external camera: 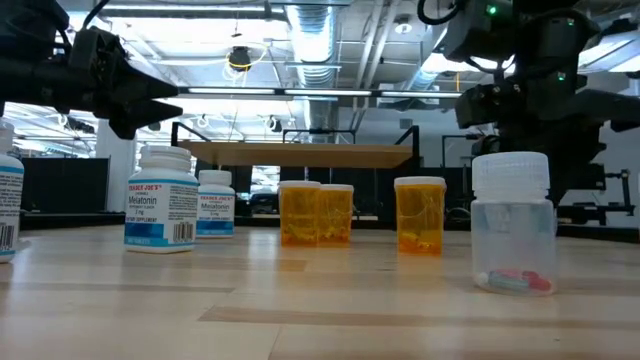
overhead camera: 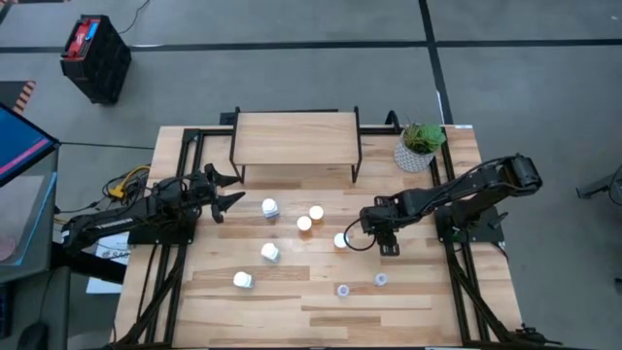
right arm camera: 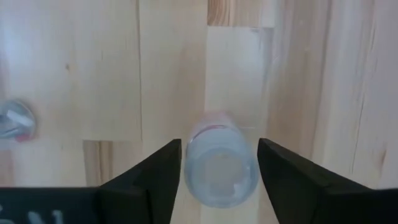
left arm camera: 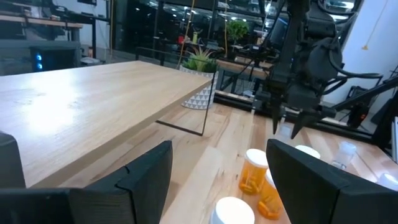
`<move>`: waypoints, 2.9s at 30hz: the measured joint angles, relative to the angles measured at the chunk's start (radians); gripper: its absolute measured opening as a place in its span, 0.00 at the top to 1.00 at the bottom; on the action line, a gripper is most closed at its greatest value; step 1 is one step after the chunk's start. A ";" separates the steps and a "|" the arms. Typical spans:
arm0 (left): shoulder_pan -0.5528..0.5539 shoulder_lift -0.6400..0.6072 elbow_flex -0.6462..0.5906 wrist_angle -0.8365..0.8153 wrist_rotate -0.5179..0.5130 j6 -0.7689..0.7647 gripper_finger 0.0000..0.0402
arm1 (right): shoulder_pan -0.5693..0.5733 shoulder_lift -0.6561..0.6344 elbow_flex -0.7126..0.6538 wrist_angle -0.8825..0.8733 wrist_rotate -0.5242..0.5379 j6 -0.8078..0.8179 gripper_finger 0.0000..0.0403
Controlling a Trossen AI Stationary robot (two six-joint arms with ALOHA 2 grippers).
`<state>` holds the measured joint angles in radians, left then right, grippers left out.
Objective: Pick and place medicine bottles onto shelf by color
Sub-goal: Put the top transparent pill bottle on the shelf, then put the right transparent pill bottle on the shelf aligned with the other transparent pill bottle
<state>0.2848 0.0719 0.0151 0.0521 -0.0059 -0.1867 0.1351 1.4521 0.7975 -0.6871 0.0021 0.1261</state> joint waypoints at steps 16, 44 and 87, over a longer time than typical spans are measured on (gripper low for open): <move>0.000 0.000 0.000 -0.019 -0.002 0.000 0.38 | -0.002 0.002 0.147 -0.088 0.001 -0.086 0.68; 0.000 0.000 0.000 -0.019 -0.002 0.000 0.38 | -0.725 0.380 1.025 -0.089 0.079 -0.728 0.66; 0.000 0.000 0.000 -0.020 -0.002 0.000 0.38 | -0.785 0.674 1.465 -0.587 -0.079 -0.649 0.38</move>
<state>0.2844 0.0719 0.0151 0.0319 -0.0078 -0.1871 -0.6504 2.1258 2.2621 -1.2736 -0.0772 -0.5228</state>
